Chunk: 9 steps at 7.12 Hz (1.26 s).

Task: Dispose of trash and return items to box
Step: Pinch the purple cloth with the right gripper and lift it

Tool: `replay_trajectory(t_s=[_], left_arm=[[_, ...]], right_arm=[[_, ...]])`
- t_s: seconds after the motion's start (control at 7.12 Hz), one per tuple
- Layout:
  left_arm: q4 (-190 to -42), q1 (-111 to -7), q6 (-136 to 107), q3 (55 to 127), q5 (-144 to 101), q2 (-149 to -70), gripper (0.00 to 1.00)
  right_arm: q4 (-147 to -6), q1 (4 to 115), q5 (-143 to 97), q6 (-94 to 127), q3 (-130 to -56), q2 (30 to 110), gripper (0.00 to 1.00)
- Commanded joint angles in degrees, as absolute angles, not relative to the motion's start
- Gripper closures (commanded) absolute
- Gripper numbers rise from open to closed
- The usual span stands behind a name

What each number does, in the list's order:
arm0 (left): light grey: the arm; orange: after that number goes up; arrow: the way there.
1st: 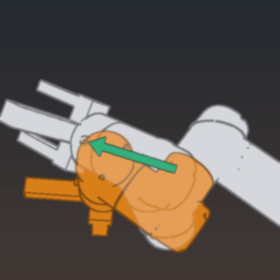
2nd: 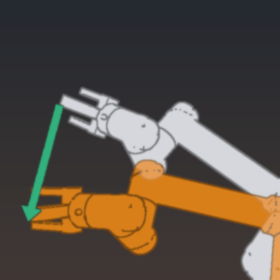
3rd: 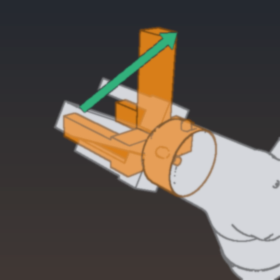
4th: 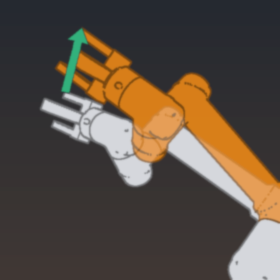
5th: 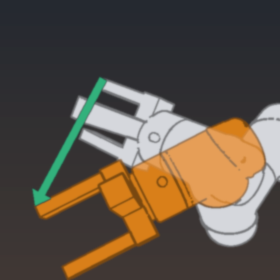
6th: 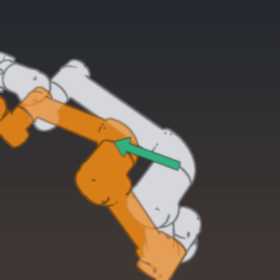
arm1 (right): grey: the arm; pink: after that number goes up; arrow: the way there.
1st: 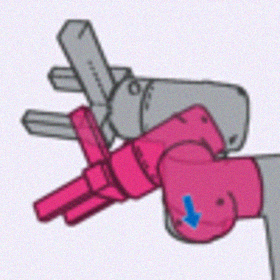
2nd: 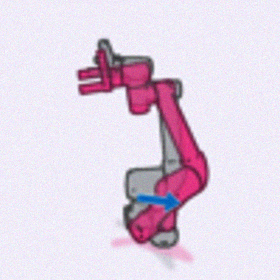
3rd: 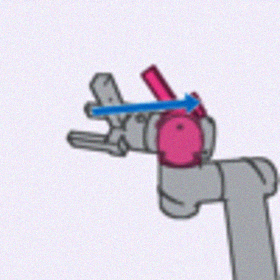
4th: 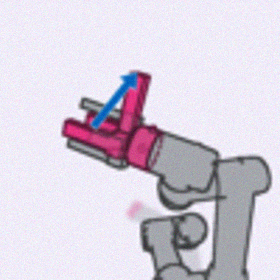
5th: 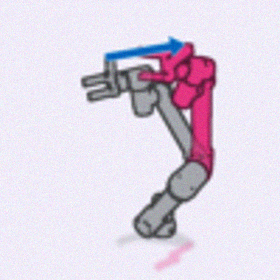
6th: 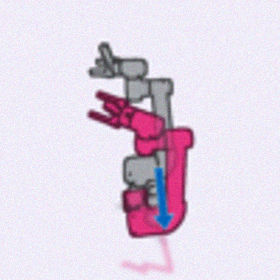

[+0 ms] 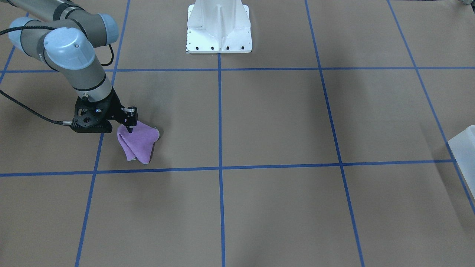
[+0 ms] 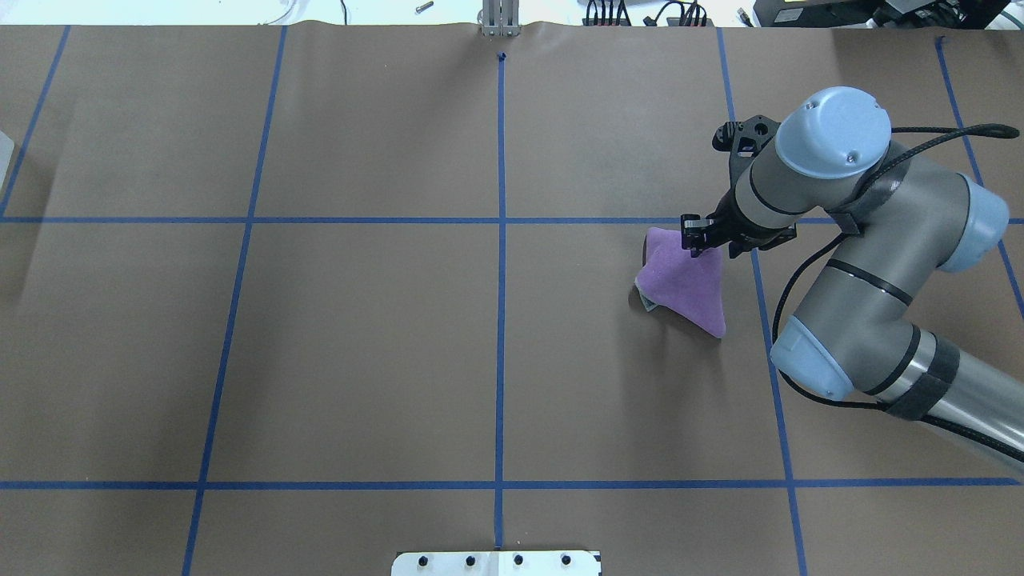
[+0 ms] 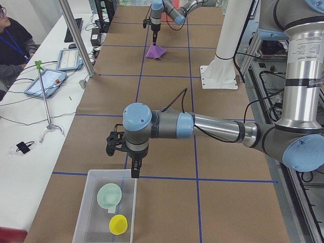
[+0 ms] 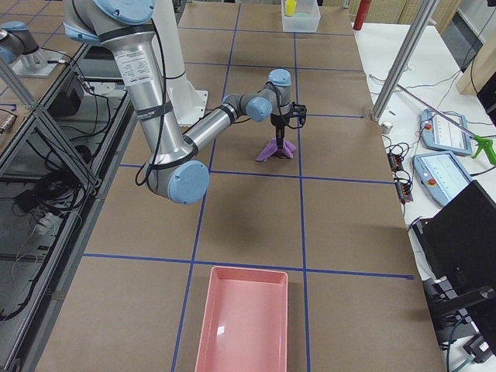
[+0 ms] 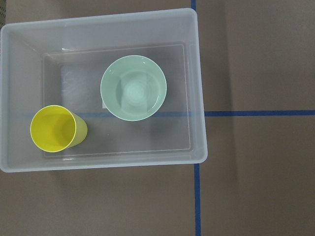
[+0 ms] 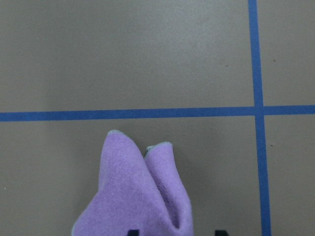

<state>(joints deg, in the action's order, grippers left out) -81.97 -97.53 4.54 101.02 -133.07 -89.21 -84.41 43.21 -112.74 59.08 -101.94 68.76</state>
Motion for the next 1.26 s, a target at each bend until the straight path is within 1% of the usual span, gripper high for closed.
replay_trajectory(t_s=[0.0, 0.14, 0.28, 0.42, 0.7, 0.98, 1.12], left_arm=[[-82.0, -97.6, 4.6, 101.0, -133.1, -89.2, 0.01], [-82.0, -97.6, 4.6, 101.0, -133.1, -89.2, 0.01], [-82.0, -97.5, 4.6, 100.9, -133.1, -89.2, 0.01], [-82.0, -97.6, 4.6, 100.8, -133.1, -89.2, 0.01], [-82.0, -97.4, 5.0, 99.8, -132.6, -88.3, 0.01], [-82.6, -97.1, 5.2, 97.4, -133.2, -85.2, 0.01], [-82.7, -97.1, 4.8, 98.8, -133.2, -84.8, 0.01]], right_arm=[[-79.5, 43.3, -112.8, 59.2, -99.6, 68.8, 0.88], [-79.5, 44.1, -112.9, 59.2, -99.9, 68.8, 1.0], [-79.9, 45.2, -113.3, 59.2, -100.6, 68.8, 1.0], [-81.6, 47.1, -114.1, 59.1, -102.9, 69.3, 1.0], [-91.4, 53.5, -117.6, 53.1, -107.8, 69.7, 1.0], [-99.5, 64.2, -122.9, 34.2, -108.4, 71.4, 1.0], [-102.6, 70.0, -125.8, 24.6, -108.1, 73.2, 1.0]])
